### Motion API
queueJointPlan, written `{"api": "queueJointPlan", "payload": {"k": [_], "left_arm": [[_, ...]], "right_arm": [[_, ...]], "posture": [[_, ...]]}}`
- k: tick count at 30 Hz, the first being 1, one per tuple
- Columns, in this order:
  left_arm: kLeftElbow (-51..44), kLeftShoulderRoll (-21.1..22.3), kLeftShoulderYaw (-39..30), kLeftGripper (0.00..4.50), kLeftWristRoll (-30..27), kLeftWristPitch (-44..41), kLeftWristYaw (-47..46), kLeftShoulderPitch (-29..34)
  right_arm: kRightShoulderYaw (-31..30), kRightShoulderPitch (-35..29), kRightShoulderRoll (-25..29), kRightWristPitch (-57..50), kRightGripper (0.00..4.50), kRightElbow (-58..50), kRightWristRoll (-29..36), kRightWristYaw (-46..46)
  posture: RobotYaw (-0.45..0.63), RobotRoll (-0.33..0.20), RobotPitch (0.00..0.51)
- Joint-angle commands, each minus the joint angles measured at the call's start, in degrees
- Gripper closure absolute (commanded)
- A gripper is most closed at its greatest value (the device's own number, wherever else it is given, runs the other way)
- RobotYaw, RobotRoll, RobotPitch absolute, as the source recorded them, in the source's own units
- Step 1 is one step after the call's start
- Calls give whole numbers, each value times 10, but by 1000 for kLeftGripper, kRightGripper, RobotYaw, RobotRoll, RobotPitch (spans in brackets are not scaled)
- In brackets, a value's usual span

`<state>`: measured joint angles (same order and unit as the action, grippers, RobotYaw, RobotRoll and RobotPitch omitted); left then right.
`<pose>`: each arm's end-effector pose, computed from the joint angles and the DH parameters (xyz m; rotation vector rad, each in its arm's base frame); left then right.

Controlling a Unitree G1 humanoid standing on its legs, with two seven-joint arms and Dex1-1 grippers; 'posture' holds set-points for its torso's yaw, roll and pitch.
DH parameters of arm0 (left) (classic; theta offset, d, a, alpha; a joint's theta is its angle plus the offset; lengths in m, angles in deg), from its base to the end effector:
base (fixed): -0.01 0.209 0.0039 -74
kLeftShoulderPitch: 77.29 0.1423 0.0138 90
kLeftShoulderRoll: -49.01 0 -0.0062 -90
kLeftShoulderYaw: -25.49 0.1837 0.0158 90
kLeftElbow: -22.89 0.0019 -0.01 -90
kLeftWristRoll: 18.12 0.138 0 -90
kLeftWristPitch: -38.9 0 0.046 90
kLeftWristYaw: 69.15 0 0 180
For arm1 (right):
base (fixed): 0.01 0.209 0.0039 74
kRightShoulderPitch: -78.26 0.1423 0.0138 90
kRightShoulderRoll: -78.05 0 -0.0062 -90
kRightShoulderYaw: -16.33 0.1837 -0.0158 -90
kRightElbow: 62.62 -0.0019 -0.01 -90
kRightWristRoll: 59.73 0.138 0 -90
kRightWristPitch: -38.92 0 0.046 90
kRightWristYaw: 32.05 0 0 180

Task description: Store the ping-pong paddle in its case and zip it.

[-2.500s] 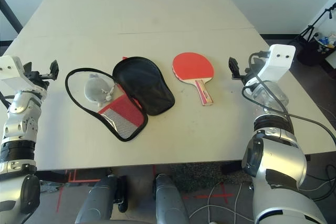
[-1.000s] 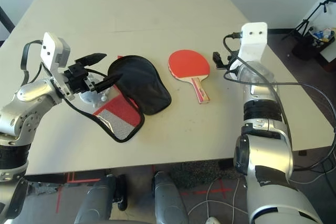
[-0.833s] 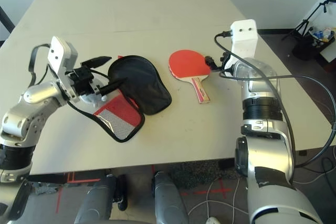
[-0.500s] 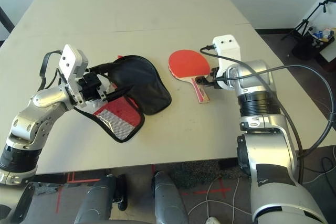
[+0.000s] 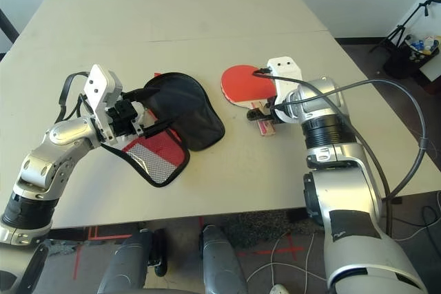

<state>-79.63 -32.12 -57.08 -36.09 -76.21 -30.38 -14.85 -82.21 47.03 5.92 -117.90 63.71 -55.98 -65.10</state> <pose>0.2639 0.1611 0.1758 0.2614 -0.1170 -0.9365 0.3343 -0.2404 0.2025 -0.1827 0.8371 0.1862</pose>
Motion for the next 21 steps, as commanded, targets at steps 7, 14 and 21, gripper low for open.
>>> {"api": "queueJointPlan", "payload": {"k": [7, 14, 21], "left_arm": [[5, -1, 11, 0, 14, 11, 10, 4], [10, -4, 15, 0, 20, 14, 15, 1], [15, -8, 17, 0, 28, 17, 21, -1]], "right_arm": [[-28, -11, -8, 12, 1447, 3, -17, -14], [-26, -25, -5, 14, 3363, -26, -24, -10], [-13, -48, 0, 30, 3365, -118, -21, -6]], "posture": [[-23, 0, 176], [-29, 0, 177], [-33, 0, 174]]}}
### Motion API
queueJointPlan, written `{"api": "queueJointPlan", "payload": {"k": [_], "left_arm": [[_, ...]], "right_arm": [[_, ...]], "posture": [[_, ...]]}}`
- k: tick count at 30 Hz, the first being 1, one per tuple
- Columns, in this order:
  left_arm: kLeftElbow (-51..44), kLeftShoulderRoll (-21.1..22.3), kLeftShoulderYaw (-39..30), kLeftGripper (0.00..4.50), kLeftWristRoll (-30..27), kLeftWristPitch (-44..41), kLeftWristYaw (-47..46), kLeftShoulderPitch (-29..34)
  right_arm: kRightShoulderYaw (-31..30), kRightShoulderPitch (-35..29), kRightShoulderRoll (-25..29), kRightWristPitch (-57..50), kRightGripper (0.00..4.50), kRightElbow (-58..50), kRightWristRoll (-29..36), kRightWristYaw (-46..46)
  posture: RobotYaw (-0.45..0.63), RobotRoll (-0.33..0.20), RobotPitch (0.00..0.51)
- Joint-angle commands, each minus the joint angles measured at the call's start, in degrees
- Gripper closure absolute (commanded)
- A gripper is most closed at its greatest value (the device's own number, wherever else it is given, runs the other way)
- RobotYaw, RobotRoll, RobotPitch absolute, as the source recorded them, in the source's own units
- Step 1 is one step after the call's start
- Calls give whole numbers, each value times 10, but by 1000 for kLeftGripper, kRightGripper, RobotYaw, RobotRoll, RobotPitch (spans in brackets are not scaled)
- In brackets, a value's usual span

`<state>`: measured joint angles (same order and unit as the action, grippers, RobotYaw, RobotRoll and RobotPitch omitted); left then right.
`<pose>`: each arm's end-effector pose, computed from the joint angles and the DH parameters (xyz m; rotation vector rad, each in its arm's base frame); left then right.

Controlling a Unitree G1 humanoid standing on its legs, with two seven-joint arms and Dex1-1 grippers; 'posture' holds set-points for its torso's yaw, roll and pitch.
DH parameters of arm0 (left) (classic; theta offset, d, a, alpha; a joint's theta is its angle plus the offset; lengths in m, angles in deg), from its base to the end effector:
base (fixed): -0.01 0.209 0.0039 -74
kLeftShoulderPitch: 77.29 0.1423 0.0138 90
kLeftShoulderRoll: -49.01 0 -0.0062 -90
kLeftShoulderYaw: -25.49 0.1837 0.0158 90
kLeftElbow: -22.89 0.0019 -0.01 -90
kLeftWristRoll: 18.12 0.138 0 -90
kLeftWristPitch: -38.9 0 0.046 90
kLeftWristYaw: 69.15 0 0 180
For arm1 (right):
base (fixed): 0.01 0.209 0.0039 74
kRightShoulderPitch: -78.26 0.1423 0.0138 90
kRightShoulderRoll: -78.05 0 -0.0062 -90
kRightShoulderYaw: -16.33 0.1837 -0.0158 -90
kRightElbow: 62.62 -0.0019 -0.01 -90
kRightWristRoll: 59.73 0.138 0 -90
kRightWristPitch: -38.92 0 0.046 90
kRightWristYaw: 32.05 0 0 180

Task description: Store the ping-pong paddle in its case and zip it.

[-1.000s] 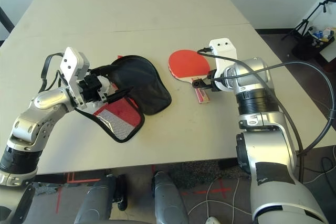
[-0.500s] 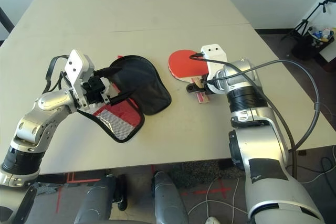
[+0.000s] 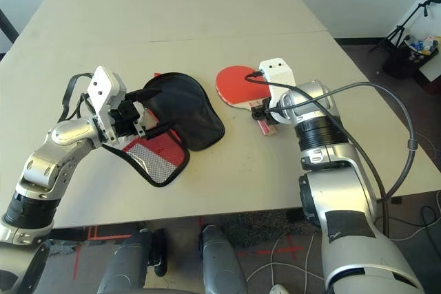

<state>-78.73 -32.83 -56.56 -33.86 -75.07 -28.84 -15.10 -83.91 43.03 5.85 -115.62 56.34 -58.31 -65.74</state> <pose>0.2656 0.1588 0.1743 0.2897 -0.1182 -0.9528 0.3298 -0.2325 0.1980 -0.2939 0.7802 0.2190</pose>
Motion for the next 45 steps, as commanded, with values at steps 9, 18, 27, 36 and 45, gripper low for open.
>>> {"api": "queueJointPlan", "payload": {"k": [9, 18, 27, 36, 45], "left_arm": [[9, -3, 14, 0, 13, 8, 9, 3], [7, -3, 14, 0, 16, 7, 8, 5], [3, -6, 13, 0, 21, 4, 5, 8], [0, -8, 13, 0, 23, 3, 1, 11], [2, -12, 15, 0, 26, 6, 1, 9]], "right_arm": [[32, -14, -32, -7, 3365, -169, 22, 24], [35, -28, -143, -116, 3366, -287, 37, 93], [16, -35, -231, -163, 3366, -292, 31, 158], [-6, -28, -232, -154, 3366, -245, 36, 162], [-29, -26, -221, -124, 3366, -212, 39, 141]], "posture": [[-31, 0, 172], [-18, 0, 177], [-5, 0, 184], [7, 0, 184], [4, 0, 179]]}}
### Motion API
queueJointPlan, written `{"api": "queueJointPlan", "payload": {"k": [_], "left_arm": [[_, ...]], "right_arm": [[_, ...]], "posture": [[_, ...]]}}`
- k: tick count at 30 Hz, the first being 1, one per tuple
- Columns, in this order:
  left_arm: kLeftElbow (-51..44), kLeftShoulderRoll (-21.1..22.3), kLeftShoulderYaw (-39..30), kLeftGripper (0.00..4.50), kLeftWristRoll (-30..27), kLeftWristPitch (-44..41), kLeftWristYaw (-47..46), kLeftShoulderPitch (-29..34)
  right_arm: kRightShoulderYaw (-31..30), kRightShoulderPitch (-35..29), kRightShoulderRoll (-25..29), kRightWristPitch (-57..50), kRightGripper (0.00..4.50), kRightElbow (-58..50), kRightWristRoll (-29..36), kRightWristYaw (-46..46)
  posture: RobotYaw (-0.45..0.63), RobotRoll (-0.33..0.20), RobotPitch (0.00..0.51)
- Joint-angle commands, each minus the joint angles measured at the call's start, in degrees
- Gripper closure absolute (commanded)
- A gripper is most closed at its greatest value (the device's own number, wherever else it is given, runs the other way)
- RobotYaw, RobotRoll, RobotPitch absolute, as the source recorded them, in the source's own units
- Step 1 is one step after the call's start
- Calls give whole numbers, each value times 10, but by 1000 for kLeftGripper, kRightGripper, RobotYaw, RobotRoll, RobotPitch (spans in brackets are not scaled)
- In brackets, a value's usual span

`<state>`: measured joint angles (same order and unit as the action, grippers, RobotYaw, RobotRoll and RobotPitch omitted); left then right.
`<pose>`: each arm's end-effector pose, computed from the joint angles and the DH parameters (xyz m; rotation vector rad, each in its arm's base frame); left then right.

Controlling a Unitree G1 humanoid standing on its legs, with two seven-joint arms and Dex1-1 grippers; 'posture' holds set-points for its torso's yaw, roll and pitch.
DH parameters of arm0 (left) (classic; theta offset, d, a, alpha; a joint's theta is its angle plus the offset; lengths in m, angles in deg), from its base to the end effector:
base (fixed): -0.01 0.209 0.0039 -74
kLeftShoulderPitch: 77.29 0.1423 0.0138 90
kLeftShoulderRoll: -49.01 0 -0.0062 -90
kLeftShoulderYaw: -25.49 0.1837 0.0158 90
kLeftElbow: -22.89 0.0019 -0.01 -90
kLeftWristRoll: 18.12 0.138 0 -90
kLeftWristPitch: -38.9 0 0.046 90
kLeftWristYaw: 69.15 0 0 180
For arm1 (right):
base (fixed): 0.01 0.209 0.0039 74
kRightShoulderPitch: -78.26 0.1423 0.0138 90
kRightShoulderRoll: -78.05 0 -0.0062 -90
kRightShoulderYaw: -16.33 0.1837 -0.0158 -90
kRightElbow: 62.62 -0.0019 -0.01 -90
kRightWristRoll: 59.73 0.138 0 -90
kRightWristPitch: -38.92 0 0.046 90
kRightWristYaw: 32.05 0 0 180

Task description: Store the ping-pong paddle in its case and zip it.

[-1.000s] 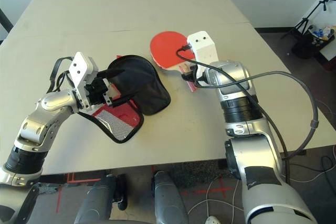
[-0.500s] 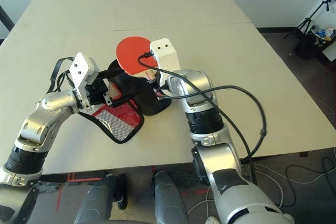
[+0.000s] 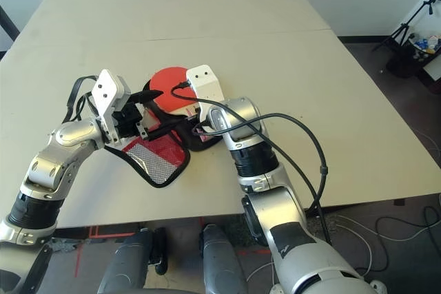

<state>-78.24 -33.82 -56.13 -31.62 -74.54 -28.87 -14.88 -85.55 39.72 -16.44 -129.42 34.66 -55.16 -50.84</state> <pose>0.2660 0.1559 0.1712 0.3081 -0.1134 -0.9432 0.3076 -0.1046 0.1886 -0.2935 0.6845 0.4506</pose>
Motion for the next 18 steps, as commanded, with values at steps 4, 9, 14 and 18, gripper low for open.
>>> {"api": "queueJointPlan", "payload": {"k": [4, 9, 14, 18], "left_arm": [[0, -4, 12, 0, 6, 3, 2, 6], [2, -7, 15, 0, 8, 4, 4, 5], [3, -7, 16, 0, 8, 5, 5, 5], [-1, -3, 20, 0, 7, 5, 13, 2]], "right_arm": [[-20, 6, 5, 22, 3366, 7, 7, -16], [-20, 3, 2, 13, 3366, 6, 7, -16], [-16, -3, 14, 14, 2126, -17, 13, -26], [-31, -16, 59, 17, 918, -52, 37, -73]], "posture": [[2, 0, 179], [-1, 0, 177], [-2, 0, 176], [0, 0, 174]]}}
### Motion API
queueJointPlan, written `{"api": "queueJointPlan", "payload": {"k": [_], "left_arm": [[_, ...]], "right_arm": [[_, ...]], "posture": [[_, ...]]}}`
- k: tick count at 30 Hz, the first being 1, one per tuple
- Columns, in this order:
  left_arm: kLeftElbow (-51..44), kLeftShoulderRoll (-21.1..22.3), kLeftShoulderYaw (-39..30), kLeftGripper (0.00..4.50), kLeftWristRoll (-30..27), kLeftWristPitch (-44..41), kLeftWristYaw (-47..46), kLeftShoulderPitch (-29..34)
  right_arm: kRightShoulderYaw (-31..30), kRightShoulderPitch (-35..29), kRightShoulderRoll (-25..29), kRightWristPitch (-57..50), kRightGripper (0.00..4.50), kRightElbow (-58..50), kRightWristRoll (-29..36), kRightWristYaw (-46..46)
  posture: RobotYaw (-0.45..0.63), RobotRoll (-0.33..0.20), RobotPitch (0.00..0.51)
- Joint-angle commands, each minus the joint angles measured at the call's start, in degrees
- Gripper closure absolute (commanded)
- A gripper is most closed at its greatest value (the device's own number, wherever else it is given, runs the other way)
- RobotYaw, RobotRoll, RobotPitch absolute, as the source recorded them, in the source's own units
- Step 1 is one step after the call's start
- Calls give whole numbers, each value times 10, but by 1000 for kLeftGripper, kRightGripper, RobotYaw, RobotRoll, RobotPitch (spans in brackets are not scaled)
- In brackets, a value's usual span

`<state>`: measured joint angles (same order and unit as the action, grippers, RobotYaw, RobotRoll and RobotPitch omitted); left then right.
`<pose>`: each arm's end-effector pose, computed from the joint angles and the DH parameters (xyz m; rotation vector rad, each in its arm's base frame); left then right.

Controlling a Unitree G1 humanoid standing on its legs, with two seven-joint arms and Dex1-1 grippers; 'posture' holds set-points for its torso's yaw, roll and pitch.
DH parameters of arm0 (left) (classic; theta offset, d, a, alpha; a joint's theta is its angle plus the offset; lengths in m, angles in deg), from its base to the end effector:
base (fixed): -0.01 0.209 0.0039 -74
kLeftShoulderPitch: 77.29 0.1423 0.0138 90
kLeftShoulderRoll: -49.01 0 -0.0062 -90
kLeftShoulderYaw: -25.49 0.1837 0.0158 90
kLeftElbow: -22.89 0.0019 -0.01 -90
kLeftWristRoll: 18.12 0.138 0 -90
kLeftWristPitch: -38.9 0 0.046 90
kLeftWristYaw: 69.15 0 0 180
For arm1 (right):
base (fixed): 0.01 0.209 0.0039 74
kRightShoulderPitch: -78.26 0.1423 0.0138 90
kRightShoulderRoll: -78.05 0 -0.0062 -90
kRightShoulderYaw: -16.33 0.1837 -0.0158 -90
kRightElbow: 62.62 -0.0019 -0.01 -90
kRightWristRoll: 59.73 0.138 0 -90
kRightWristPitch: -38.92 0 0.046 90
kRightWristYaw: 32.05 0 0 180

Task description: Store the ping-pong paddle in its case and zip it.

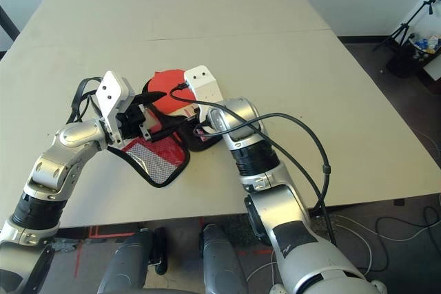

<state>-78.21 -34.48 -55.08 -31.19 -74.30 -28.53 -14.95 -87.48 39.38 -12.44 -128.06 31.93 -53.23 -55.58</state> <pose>0.2658 0.1507 0.1695 0.3106 -0.1130 -0.9666 0.3056 -0.1136 0.1944 -0.3158 0.6523 0.5231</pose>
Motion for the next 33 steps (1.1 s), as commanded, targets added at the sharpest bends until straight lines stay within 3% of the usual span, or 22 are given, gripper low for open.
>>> {"api": "queueJointPlan", "payload": {"k": [1, 3, 6, 9, 13, 17, 20, 24, 29, 33], "left_arm": [[-5, 5, 9, 0, 0, 0, 11, 1], [-15, 10, 6, 0, -5, -7, 18, -3], [-33, 25, -2, 0, -14, -21, 28, -6], [-63, 69, -30, 0, -34, -54, 48, -16], [-87, 147, -74, 0, -63, -92, 79, -23], [-81, 261, -125, 0, -83, -121, 133, -22], [-69, 306, -151, 0, -92, -127, 148, -15], [-45, 396, -189, 0, -77, -122, 189, 63], [-39, 433, -214, 0, -80, -130, 199, 129], [-42, 432, -199, 0, -68, -128, 188, 158]], "right_arm": [[-8, -14, 37, 9, 586, -27, 24, -39], [0, -14, 70, 17, 12, -33, 38, -65], [9, -16, 106, 29, 12, -42, 56, -96], [28, -22, 147, 83, 12, -36, 66, -130], [54, -33, 175, 151, 12, -14, 75, -159], [72, -51, 179, 204, 12, 17, 75, -175], [77, -60, 175, 229, 12, 26, 77, -182], [86, -76, 170, 260, 12, 27, 89, -202], [83, -82, 189, 269, 12, 21, 92, -234], [82, -88, 208, 278, 12, 3, 103, -272]], "posture": [[4, 0, 174], [5, 0, 173], [7, 0, 173], [10, 0, 174], [23, 0, 179], [41, 0, 182], [52, 0, 184], [58, 0, 186], [73, 0, 190], [74, 0, 191]]}}
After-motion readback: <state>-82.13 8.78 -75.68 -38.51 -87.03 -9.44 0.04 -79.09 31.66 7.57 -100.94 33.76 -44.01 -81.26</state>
